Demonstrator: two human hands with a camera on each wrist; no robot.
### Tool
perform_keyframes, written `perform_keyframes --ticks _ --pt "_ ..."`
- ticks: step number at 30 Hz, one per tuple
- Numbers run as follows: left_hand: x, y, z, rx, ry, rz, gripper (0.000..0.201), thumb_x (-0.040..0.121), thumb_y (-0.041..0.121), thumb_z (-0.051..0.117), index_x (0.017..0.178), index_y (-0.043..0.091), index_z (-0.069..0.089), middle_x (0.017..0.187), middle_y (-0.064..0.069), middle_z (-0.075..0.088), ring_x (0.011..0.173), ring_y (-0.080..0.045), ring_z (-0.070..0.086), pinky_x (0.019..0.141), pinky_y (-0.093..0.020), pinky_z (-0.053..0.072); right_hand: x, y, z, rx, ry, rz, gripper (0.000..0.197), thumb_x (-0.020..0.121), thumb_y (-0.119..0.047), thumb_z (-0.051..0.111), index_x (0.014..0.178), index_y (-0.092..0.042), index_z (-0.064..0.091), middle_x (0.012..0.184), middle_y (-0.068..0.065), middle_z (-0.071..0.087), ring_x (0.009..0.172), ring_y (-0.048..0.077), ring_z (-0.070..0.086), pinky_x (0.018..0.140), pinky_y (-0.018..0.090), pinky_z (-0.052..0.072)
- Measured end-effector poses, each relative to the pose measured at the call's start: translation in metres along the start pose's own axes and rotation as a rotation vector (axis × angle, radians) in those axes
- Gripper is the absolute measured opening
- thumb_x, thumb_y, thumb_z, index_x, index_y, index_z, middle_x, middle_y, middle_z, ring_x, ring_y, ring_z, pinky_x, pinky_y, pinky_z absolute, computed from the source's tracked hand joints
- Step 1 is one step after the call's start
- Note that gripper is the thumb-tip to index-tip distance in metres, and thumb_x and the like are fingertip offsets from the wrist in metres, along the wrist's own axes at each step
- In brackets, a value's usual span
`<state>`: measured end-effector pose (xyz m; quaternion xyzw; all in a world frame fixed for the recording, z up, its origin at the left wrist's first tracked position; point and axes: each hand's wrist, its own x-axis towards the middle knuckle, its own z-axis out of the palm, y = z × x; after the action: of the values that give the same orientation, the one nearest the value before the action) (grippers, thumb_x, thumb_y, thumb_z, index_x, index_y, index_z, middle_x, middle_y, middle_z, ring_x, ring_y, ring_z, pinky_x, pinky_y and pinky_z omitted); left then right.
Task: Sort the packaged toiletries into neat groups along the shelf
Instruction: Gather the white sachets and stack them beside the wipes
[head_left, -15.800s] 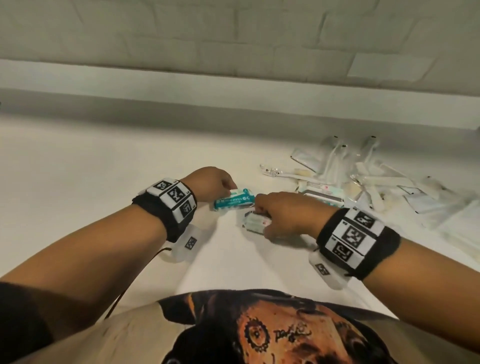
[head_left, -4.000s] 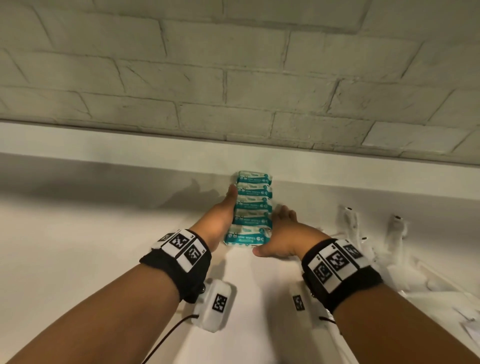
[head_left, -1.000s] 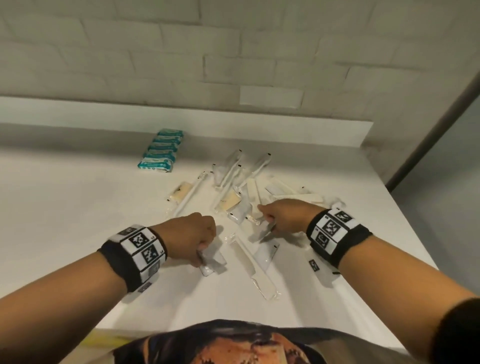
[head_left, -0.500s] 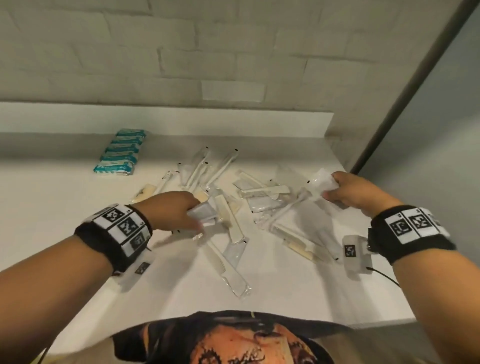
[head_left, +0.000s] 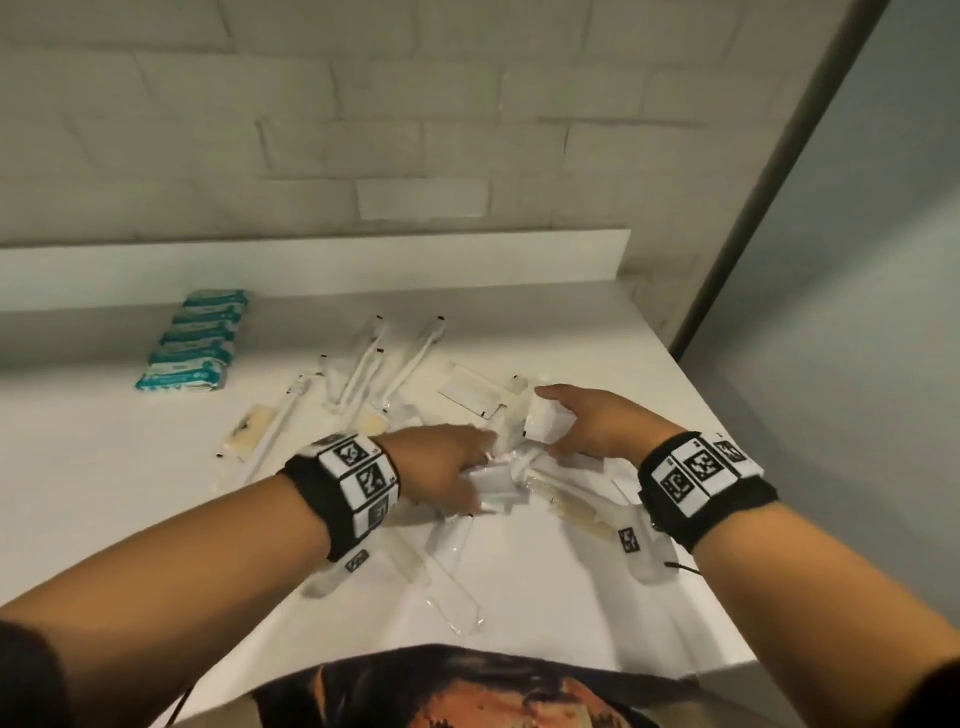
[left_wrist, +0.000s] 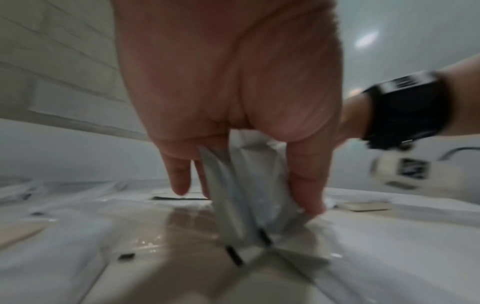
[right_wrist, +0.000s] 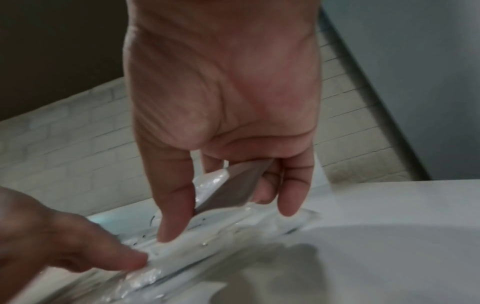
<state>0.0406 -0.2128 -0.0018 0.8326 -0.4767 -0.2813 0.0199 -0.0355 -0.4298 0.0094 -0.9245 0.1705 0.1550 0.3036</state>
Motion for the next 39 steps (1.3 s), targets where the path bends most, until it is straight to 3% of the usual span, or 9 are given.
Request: perform_keyframes --ticks 2,4,9,14,21,25,32,36,39 --pt "-0.011 0.0 0.004 -0.022 -0.038 0.069 0.044 0.082 0.048 0.061 0.119 0.025 0.061 0.151 0.012 0.034 0.126 -0.015 0.046 0.102 -0.037 0.043 0.008 -0.01 0.002 -0.134 -0.061 -0.016 0.092 0.074 -0.019 0.078 0.148 -0.041 0.027 0.149 -0.007 0.04 0.128 0.02 0.046 0.102 0.031 0.041" --pt "-0.017 -0.007 0.005 -0.092 -0.024 0.066 0.047 0.079 0.054 0.062 0.12 0.031 0.059 0.138 0.012 0.048 0.115 -0.012 0.054 0.096 -0.038 0.048 0.015 -0.018 0.003 -0.291 -0.101 -0.014 0.087 0.074 -0.023 0.076 0.146 -0.041 0.031 0.148 -0.008 0.043 0.126 0.02 0.048 0.101 0.032 0.042" --pt "-0.02 -0.028 -0.009 -0.055 0.088 -0.086 0.027 0.08 0.054 0.06 0.091 0.03 0.055 0.095 0.006 0.062 0.085 -0.016 0.06 0.077 -0.037 0.052 0.026 -0.019 -0.015 -0.549 -0.148 0.02 0.042 0.073 -0.023 0.073 0.111 -0.027 0.058 0.104 -0.004 0.063 0.094 0.02 0.058 0.077 0.031 0.048" --pt "-0.01 -0.037 -0.028 -0.15 0.198 -0.19 0.021 0.082 0.049 0.062 0.085 0.029 0.054 0.087 0.005 0.06 0.081 -0.017 0.06 0.069 -0.032 0.048 0.031 -0.02 -0.024 -0.525 -0.132 0.002 0.038 0.072 -0.025 0.074 0.107 -0.024 0.06 0.1 -0.005 0.063 0.092 0.017 0.058 0.075 0.029 0.047" --pt "0.007 -0.087 -0.049 -0.131 0.455 -0.6 0.032 0.091 0.022 0.048 0.117 0.006 0.055 0.118 -0.013 0.06 0.101 -0.029 0.06 0.074 -0.03 0.044 0.037 -0.016 -0.023 -0.47 -0.123 -0.046 0.041 0.073 -0.031 0.074 0.112 -0.033 0.062 0.108 -0.006 0.064 0.094 0.015 0.057 0.082 0.031 0.049" --pt "0.006 -0.126 -0.057 -0.12 0.418 -0.851 0.035 0.086 0.01 0.052 0.119 0.0 0.054 0.117 -0.021 0.061 0.106 -0.036 0.061 0.08 -0.035 0.049 0.045 -0.022 -0.013 -0.522 -0.097 -0.08 0.047 0.073 -0.045 0.071 0.117 -0.033 0.061 0.113 -0.008 0.063 0.101 0.017 0.058 0.085 0.033 0.05" --pt "0.025 -0.137 -0.05 -0.144 0.337 -0.846 0.05 0.079 0.027 0.069 0.122 0.005 0.054 0.119 -0.019 0.058 0.1 -0.031 0.06 0.074 -0.033 0.048 0.058 -0.024 -0.001 -0.488 -0.124 -0.098 0.057 0.068 -0.043 0.077 0.117 -0.039 0.049 0.11 -0.01 0.062 0.098 0.017 0.058 0.086 0.035 0.048" --pt "0.033 -0.138 -0.045 -0.181 0.367 -0.828 0.065 0.081 0.054 0.063 0.125 0.008 0.052 0.124 -0.019 0.055 0.104 -0.029 0.057 0.08 -0.034 0.046 0.061 -0.021 -0.004 -0.474 -0.081 -0.095 0.051 0.071 -0.043 0.073 0.117 -0.033 0.052 0.109 -0.006 0.063 0.096 0.017 0.058 0.081 0.032 0.049" --pt "0.036 -0.135 -0.046 -0.253 0.432 -0.851 0.065 0.082 0.054 0.061 0.127 0.008 0.053 0.123 -0.018 0.058 0.106 -0.03 0.059 0.083 -0.034 0.047 0.062 -0.025 0.001 -0.617 -0.088 -0.089 0.057 0.073 -0.043 0.074 0.123 -0.028 0.051 0.118 -0.001 0.052 0.1 0.021 0.055 0.082 0.032 0.046"
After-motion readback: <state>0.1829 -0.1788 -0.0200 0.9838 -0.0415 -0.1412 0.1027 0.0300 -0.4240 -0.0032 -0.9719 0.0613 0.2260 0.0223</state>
